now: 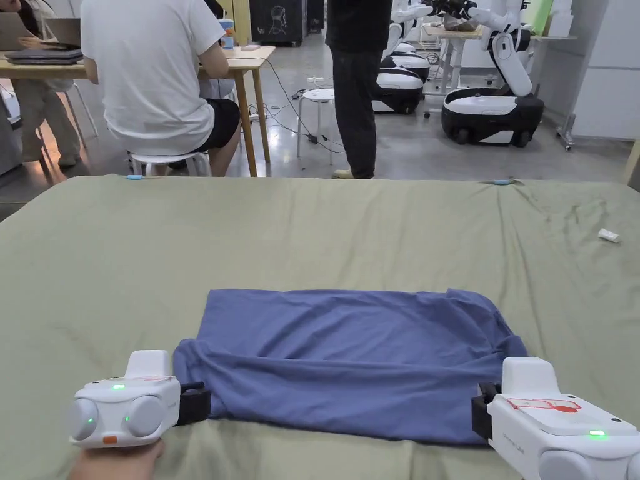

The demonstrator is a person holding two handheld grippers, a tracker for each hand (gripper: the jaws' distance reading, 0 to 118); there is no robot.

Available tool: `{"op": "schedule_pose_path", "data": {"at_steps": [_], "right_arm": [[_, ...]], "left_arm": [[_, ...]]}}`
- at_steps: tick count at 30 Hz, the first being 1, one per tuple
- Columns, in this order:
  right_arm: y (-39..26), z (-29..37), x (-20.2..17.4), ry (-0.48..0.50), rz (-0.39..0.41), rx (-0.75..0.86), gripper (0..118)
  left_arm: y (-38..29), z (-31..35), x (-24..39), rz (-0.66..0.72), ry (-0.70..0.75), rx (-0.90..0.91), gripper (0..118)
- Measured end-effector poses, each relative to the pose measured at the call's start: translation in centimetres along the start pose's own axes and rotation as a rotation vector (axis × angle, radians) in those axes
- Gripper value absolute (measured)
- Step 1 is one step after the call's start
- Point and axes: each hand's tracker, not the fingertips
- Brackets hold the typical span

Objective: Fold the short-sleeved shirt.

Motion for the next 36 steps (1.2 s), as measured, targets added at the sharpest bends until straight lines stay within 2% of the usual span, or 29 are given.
{"op": "schedule_pose_path", "data": {"at_steps": [2, 4, 5, 6, 8, 9, 11, 12, 13, 15, 17, 18, 19, 20, 24, 25, 27, 28, 29, 30, 31, 32, 33, 36], "right_arm": [[0.1, 0.1, 1.3, -0.012, -0.011, -0.003, 0], [0.3, 0.1, 2.5, -0.040, -0.015, -0.023, 0], [0.3, 0.0, 3.2, -0.058, -0.015, -0.034, 0], [0.4, 0.4, 4.1, -0.074, -0.019, -0.051, 0], [0.3, -0.4, 6.1, -0.126, -0.040, -0.102, 0], [0.1, -0.9, 7.1, -0.144, -0.047, -0.122, 0], [-0.1, -1.5, 8.9, -0.149, -0.041, -0.142, 2], [-0.4, -2.1, 9.5, -0.157, -0.041, -0.147, 17], [-0.5, -2.6, 10.2, -0.155, -0.048, -0.146, 66], [-0.8, -3.9, 11.4, -0.155, -0.077, -0.182, 93], [-1.3, -5.3, 11.7, -0.133, -0.062, -0.215, 118], [-1.1, -5.0, 11.4, -0.098, -0.040, -0.186, 117], [-0.9, -5.7, 11.1, -0.111, -0.031, -0.209, 105], [-0.9, -6.4, 10.7, -0.115, -0.004, -0.227, 101], [-1.3, -9.7, 9.6, -0.098, 0.101, -0.239, 102], [-1.4, -10.2, 9.4, -0.073, 0.108, -0.250, 91], [-1.6, -11.1, 9.2, 0.001, 0.068, -0.337, 53], [-1.7, -10.8, 9.1, 0.040, 0.046, -0.316, 46], [-1.6, -10.2, 8.6, -0.022, 0.078, -0.287, 34], [-1.6, -9.7, 8.6, -0.038, 0.104, -0.285, 10], [-1.4, -9.3, 8.8, -0.077, 0.124, -0.283, 8], [-1.1, -8.7, 9.2, -0.014, 0.065, -0.277, 8], [-0.9, -8.4, 9.7, -0.010, 0.025, -0.284, 8], [0.0, -5.8, 10.2, -0.027, 0.008, -0.220, 8]], "left_arm": [[0.2, -2.1, 0.4, -0.030, 0.028, -0.059, 94], [-0.3, -2.9, 1.6, -0.054, -0.007, -0.138, 67], [-0.8, -3.4, 2.1, -0.071, -0.065, -0.166, 66], [-0.9, -3.2, 2.6, -0.083, -0.020, -0.125, 63], [-0.4, -1.4, 2.9, -0.098, -0.020, -0.118, 30], [-0.4, -0.9, 3.0, -0.097, -0.027, -0.103, 4], [-0.3, 0.0, 2.9, -0.119, -0.009, -0.082, 4], [0.2, -0.1, 2.4, -0.110, -0.038, -0.087, 4], [0.3, 0.4, 2.2, -0.111, -0.038, -0.077, 4], [0.7, 1.5, 1.9, -0.110, -0.039, -0.048, 4], [1.0, 2.5, 2.0, -0.110, -0.036, -0.027, 4], [1.1, 2.9, 2.1, -0.116, -0.034, -0.018, 4], [1.3, 3.1, 2.3, -0.125, -0.035, -0.009, 4], [1.5, 3.3, 2.5, -0.132, -0.032, 0.000, 4], [1.8, 3.8, 3.3, -0.180, -0.001, 0.025, 4], [1.8, 3.6, 3.2, -0.172, -0.010, 0.016, 4], [1.6, 2.9, 2.7, -0.136, -0.033, -0.004, 4], [1.4, 2.5, 2.6, -0.138, -0.027, -0.009, 4], [1.2, 2.3, 2.5, -0.140, -0.024, -0.013, 4], [1.0, 2.3, 2.2, -0.133, -0.028, -0.017, 3], [0.9, 2.2, 2.1, -0.126, -0.033, -0.022, 3], [0.9, 1.6, 1.6, -0.123, -0.034, -0.029, 3], [0.9, 1.8, 1.4, -0.121, -0.035, -0.031, 3], [1.1, 3.7, 1.2, -0.115, -0.040, -0.005, 3]]}}
